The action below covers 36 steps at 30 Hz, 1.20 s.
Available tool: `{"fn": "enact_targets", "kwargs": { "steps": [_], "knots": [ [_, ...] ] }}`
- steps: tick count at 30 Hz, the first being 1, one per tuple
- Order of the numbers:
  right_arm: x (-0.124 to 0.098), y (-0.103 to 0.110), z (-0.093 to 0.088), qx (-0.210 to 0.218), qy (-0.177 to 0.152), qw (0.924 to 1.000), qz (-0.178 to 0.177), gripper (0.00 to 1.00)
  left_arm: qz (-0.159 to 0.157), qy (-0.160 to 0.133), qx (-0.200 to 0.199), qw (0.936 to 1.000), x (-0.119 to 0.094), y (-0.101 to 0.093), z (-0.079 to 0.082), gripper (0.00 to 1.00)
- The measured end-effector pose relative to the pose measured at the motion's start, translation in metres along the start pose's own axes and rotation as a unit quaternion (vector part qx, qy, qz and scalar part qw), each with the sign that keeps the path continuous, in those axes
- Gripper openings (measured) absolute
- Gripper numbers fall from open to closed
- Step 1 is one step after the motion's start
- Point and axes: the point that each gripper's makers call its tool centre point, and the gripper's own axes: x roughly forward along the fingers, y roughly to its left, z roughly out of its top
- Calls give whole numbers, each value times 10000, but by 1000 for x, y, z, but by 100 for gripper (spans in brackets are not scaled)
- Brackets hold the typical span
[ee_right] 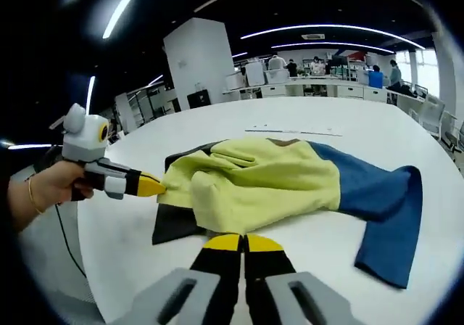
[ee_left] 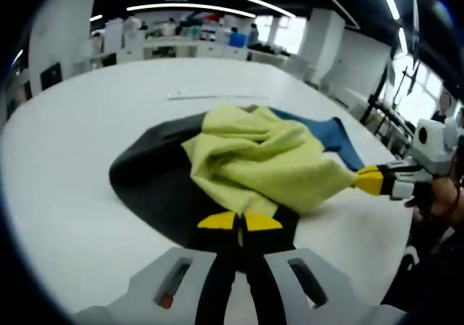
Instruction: Fold the garment on the visible template until the final outline fits inside the template.
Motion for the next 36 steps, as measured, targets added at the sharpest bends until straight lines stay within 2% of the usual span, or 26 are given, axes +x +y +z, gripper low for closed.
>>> {"fn": "enact_targets", "kwargs": {
  "steps": [8, 17, 21, 25, 29, 36],
  "knots": [
    [-24, -23, 7, 106, -169, 9994, -282, 0, -124, 57, 60, 9999, -13, -5, 1, 0],
    [-47, -46, 4, 241, -227, 9978, -570, 0, -294, 139, -33, 9995, -28, -10, -2, 0],
    [-59, -52, 4, 256, -265, 9971, -663, 0, -469, 79, -132, 9988, -37, -18, 0, 0],
    [-66, -53, 5, 207, -290, 9973, -645, 0, -589, 99, -66, 9982, -43, -29, 1, 0],
    [-69, -48, -7, 133, -64, 9984, -538, 0, -640, 77, 11, 9979, -44, -37, 6, 0],
    [-67, -43, -45, -67, 470, 9977, -474, 0, -822, -39, 14, 9966, -37, -52, 20, 0]
  ]
}}
